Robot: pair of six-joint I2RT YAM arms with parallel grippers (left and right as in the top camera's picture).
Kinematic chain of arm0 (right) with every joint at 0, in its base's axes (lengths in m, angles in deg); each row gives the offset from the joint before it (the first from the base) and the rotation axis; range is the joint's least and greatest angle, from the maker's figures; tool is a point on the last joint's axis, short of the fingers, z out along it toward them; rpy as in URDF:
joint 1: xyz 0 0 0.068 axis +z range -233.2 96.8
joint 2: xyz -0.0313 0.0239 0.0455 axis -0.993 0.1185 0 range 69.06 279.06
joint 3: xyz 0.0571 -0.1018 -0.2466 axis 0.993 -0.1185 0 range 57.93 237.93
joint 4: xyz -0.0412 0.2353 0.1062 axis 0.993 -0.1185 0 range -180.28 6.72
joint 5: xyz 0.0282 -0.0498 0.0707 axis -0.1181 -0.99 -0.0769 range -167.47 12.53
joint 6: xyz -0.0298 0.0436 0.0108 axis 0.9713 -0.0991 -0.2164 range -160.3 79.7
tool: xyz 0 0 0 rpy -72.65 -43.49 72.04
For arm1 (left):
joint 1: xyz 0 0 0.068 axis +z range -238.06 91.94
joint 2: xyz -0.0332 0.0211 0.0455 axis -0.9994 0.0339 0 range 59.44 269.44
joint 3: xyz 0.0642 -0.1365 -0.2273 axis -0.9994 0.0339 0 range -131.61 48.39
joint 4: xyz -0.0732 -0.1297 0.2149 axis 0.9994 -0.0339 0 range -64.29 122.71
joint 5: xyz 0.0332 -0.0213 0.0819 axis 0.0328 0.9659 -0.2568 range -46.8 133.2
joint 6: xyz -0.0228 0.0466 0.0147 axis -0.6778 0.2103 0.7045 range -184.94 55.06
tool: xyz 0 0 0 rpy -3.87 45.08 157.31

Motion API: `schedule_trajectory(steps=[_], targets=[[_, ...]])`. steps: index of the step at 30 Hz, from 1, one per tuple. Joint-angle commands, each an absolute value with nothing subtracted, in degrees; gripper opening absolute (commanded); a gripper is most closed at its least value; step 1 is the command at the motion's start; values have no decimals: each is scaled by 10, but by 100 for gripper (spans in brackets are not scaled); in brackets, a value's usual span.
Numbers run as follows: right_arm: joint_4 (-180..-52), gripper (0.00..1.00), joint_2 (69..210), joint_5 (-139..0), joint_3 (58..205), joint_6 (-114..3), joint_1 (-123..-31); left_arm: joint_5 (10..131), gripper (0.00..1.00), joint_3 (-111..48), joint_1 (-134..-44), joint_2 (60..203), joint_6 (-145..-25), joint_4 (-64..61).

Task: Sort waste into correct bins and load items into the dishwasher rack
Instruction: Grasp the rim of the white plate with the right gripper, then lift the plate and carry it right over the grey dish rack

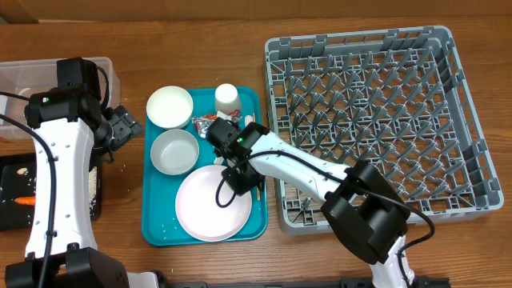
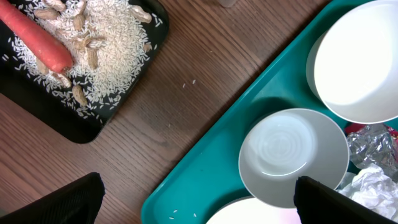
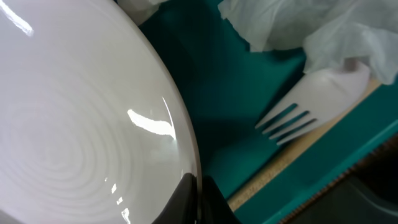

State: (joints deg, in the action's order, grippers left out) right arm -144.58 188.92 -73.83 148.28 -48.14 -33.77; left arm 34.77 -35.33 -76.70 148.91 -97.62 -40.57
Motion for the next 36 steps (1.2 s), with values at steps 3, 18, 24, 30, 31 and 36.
schedule_trajectory(steps=[3, 18, 24, 30, 31, 36], targets=[[-1478, 4, 1850, -741, 1526, -475, -338, 341, 100, -366, -767, 1485, -982, -405], [-1554, 4, 1714, -757, 1597, -480, -430, 341, 100, -366, -767, 1485, -982, -405], [-1571, 4, 1671, -798, 1645, -479, -551, 341, 100, -366, -767, 1485, -982, -405], [-1552, 4, 1659, -911, 1662, -525, -688, 341, 100, -366, -767, 1485, -982, -405], [-1542, 4, 1660, -921, 1661, -527, -707, 341, 100, -366, -767, 1485, -982, -405], [-1496, 4, 1664, -999, 1659, -569, -780, 341, 100, -366, -767, 1485, -982, -405]])
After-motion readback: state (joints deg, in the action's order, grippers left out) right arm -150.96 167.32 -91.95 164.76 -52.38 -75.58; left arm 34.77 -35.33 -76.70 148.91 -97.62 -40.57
